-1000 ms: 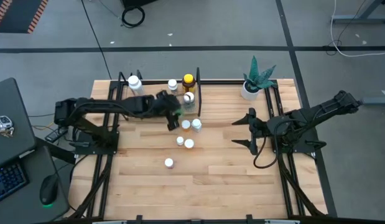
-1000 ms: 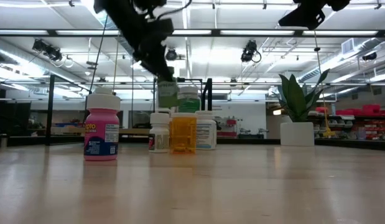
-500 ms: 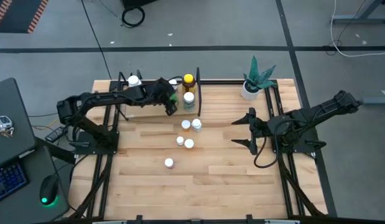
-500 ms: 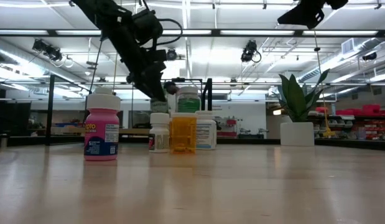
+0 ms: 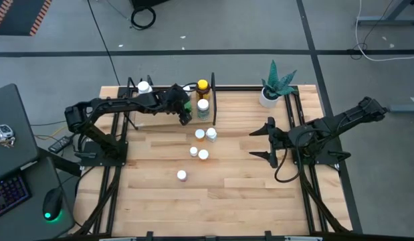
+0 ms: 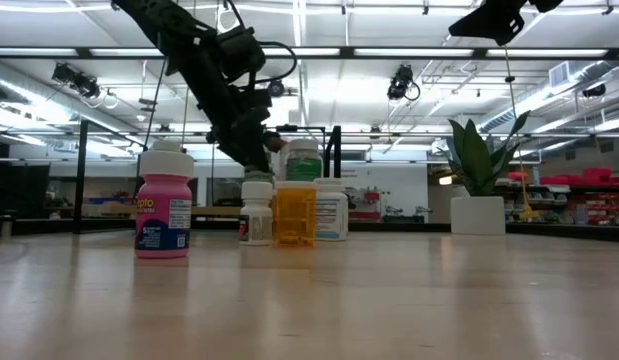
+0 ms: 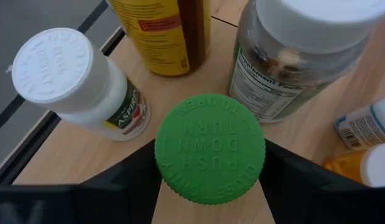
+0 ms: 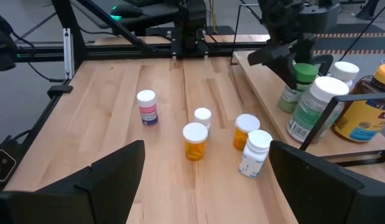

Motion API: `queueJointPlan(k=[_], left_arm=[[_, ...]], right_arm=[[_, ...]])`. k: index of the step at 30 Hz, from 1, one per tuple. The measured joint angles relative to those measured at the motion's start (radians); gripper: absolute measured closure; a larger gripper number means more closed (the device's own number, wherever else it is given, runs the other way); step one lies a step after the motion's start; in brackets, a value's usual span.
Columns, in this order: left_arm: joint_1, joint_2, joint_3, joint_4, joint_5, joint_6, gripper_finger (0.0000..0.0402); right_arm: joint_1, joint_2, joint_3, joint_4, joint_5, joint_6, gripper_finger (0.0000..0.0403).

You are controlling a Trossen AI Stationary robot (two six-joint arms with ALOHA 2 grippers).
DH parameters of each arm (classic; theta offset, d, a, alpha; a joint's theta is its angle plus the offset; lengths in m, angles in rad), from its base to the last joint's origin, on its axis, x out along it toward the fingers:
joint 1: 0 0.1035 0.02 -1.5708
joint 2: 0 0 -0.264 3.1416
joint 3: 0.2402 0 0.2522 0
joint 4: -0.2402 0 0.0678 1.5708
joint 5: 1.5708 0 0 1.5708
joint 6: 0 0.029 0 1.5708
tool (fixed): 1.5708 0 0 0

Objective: Pick and place medicine bottles onto shelf by color
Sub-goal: Put the light green pill bottle on the shelf, then put the white and blue pill bottle on the shelf

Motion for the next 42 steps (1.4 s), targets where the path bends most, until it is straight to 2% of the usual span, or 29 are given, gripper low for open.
queueJointPlan(k=[8,14,23,27,29,34,38,42], left_arm=[[0.000,-0.006,0.006,-0.001,-0.069,0.057,0.0098],[-0.017,-0.007,0.043,-0.010,-0.069,0.086,0.0076],[-0.139,-0.066,0.107,-0.087,-0.069,0.178,0.0086],[-0.215,-0.090,0.109,-0.128,-0.056,0.114,0.0098],[-0.249,-0.085,0.109,-0.158,-0.016,0.064,0.0104],[-0.336,-0.015,0.109,-0.124,0.031,-0.057,0.0116],[-0.380,0.055,0.109,-0.052,0.029,-0.085,0.0119],[-0.389,0.128,0.168,-0.046,0.017,-0.085,0.0110]], right_arm=[[0.000,0.000,0.000,0.000,0.001,0.000,0.0050],[0.000,0.000,0.000,0.000,0.001,0.000,0.0050],[0.000,0.000,0.000,-0.001,0.002,0.000,0.0050],[0.000,0.000,0.000,0.001,0.002,0.000,0.0050],[0.000,0.000,0.000,0.004,0.002,0.000,0.0050],[0.000,0.000,0.000,0.033,0.002,-0.021,0.0050],[0.000,0.000,0.000,0.061,0.000,-0.041,0.0050],[0.000,0.000,0.000,0.061,0.000,-0.047,0.0050]])
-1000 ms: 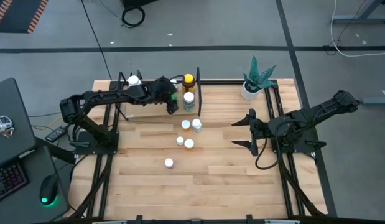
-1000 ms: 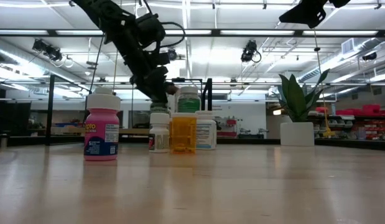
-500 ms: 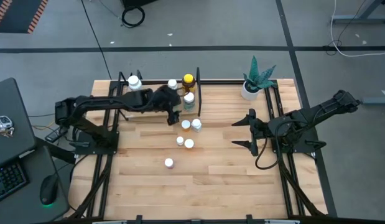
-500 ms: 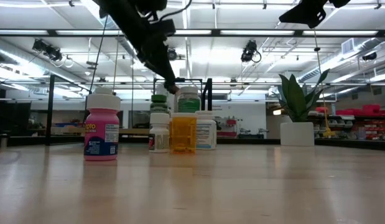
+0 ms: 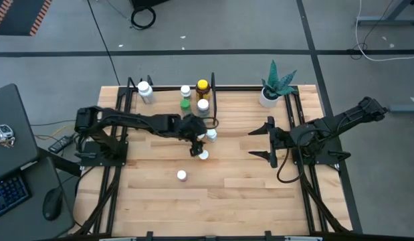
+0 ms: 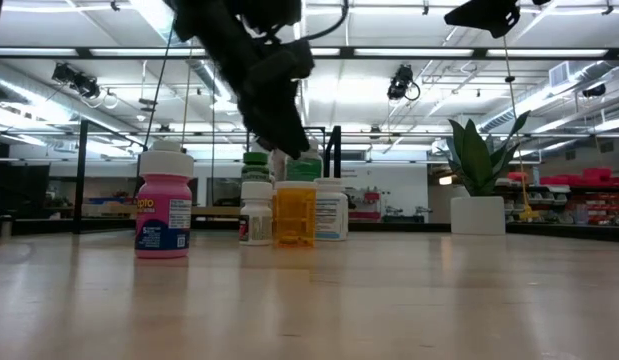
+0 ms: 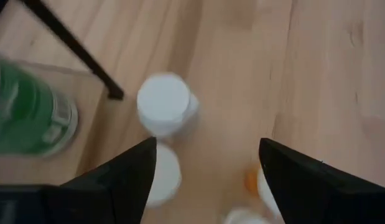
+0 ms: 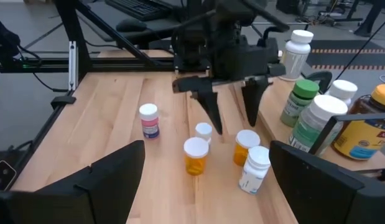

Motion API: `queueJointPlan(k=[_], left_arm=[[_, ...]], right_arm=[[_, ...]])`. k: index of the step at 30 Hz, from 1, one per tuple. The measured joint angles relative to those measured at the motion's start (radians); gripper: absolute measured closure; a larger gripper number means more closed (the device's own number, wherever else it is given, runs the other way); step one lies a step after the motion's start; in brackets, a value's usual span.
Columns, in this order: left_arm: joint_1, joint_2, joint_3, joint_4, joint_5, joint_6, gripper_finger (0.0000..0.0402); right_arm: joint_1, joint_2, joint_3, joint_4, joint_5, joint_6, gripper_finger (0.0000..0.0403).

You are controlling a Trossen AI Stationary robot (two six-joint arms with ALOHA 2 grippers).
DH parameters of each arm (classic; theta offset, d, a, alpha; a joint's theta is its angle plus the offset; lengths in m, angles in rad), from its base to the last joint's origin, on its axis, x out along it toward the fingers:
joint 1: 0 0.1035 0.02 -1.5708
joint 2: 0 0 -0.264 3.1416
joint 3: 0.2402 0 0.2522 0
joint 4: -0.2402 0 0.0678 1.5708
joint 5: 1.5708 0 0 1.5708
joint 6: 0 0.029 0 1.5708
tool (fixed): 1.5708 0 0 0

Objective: Pick and place medicine bottles onto shelf by color
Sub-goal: Put the white and blue pill bottle on the shelf

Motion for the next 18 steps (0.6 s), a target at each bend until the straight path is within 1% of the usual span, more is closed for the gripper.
queueJointPlan(k=[6,10,18], left_arm=[[0.002,0.094,0.117,-0.015,-0.026,0.076,0.0073],[0.006,0.132,0.140,-0.021,-0.052,0.123,0.0052],[0.027,0.190,0.142,-0.003,-0.116,0.176,0.0051]], right_arm=[[0.000,0.000,0.000,0.000,-0.001,-0.010,0.0050],[0.000,0.000,0.000,-0.021,-0.002,-0.004,0.0050],[0.001,0.000,0.000,-0.032,-0.005,0.015,0.0050]])
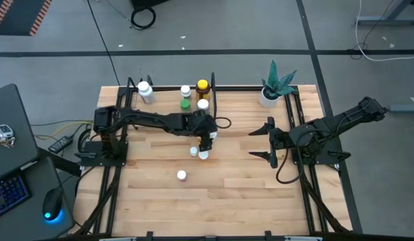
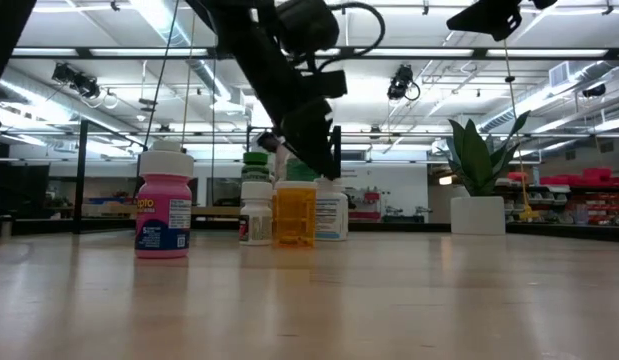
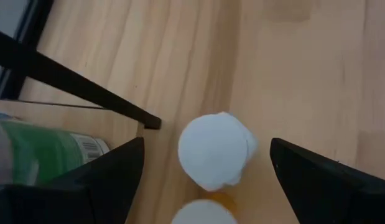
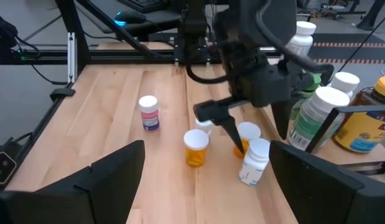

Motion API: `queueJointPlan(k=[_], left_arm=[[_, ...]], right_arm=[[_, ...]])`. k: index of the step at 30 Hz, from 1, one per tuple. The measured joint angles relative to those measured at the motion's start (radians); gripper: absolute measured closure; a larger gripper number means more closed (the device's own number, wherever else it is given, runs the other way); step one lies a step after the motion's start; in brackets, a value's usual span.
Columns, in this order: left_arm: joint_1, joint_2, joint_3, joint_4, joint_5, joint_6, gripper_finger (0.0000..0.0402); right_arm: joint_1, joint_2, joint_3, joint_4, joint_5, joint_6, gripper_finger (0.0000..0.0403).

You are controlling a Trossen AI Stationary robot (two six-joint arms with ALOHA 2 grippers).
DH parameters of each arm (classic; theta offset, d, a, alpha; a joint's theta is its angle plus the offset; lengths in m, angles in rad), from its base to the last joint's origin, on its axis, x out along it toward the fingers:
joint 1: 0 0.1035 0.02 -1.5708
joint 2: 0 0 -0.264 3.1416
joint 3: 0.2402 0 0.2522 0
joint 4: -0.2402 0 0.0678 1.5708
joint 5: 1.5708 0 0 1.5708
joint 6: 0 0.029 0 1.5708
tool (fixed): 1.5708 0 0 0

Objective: Pick and place medicine bottles onto shelf by color
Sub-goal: Put the white and blue pill bottle on the shelf

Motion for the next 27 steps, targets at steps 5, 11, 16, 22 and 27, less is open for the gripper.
queueJointPlan(k=[5,11,16,22,27], left_arm=[[0.014,0.000,-0.023,0.033,0.003,-0.039,0.0053],[0.017,0.016,-0.024,0.063,0.037,-0.080,0.0053],[0.016,0.047,-0.024,0.070,0.039,-0.119,0.0054],[0.014,0.064,-0.025,0.081,0.038,-0.120,0.0073],[0.016,0.064,-0.025,0.080,0.039,-0.125,0.0118]], right_arm=[[0.000,0.000,0.000,0.001,0.000,0.005,0.0050],[0.001,0.001,0.000,0.002,0.000,0.009,0.0050],[0.004,0.001,0.000,0.002,0.000,0.009,0.0050],[0.014,0.001,0.000,0.002,0.000,0.008,0.0050],[0.014,0.001,0.000,0.002,0.002,0.006,0.0050]])
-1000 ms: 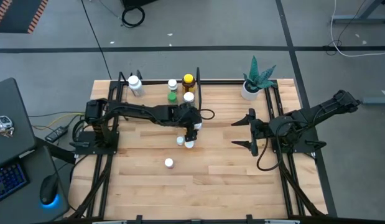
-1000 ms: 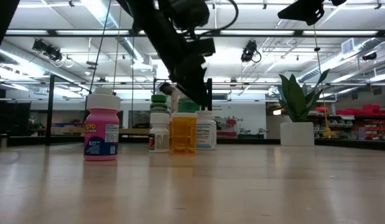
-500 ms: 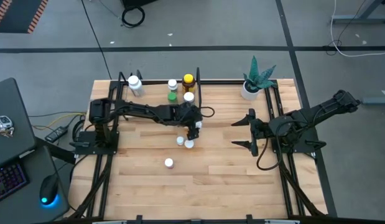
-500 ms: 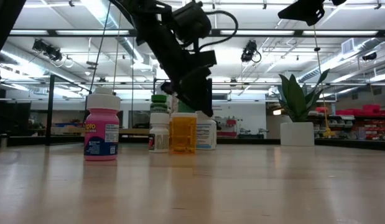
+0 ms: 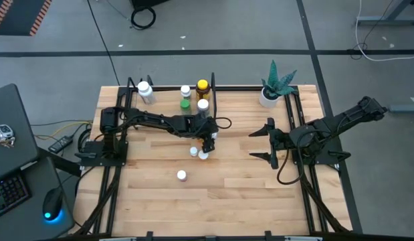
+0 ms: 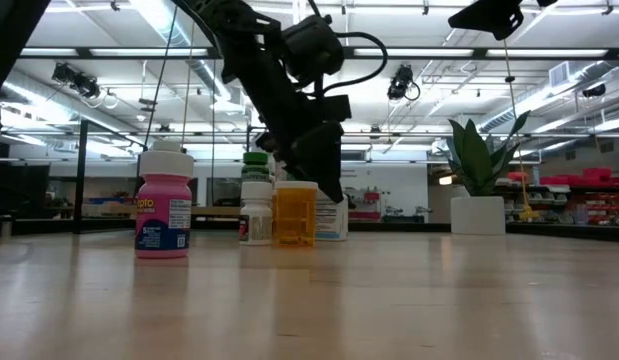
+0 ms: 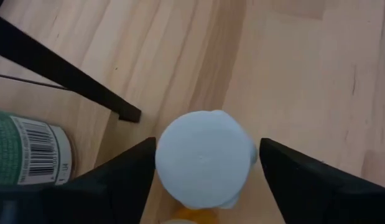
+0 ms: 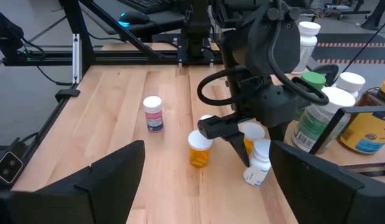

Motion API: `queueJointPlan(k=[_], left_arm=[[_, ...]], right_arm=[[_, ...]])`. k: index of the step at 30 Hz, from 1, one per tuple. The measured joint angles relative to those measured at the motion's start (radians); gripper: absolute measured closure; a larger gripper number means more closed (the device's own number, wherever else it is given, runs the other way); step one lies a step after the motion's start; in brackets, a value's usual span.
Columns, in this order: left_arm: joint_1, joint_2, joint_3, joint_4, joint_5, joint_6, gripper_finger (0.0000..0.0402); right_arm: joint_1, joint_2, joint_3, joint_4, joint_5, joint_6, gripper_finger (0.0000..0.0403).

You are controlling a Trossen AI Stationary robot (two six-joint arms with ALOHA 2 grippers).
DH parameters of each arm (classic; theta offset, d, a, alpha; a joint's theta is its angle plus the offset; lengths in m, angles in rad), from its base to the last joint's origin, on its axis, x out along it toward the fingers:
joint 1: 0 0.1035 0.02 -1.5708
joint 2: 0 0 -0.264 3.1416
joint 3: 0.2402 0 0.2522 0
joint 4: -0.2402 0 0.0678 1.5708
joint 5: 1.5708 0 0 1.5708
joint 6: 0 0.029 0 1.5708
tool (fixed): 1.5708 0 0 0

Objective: Pick and place medicine bottles onto shelf by color
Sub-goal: Put the white and blue pill bottle on the shelf

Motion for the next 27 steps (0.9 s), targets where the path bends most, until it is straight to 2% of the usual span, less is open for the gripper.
queueJointPlan(k=[5,9,20,27], left_arm=[[-0.001,-0.001,0.001,0.003,-0.001,-0.002,0.0169],[-0.003,-0.006,0.004,0.008,-0.001,-0.007,0.0191],[-0.014,-0.033,0.014,-0.039,0.002,-0.019,0.0207],[-0.018,-0.114,0.014,-0.048,0.051,-0.055,0.0208]], right_arm=[[0.000,0.000,0.000,0.000,0.002,0.000,0.0050],[0.000,0.000,0.000,0.000,0.002,0.000,0.0050],[0.000,0.000,0.000,0.000,0.002,0.002,0.0050],[0.000,0.000,0.000,-0.001,0.002,0.002,0.0050]])
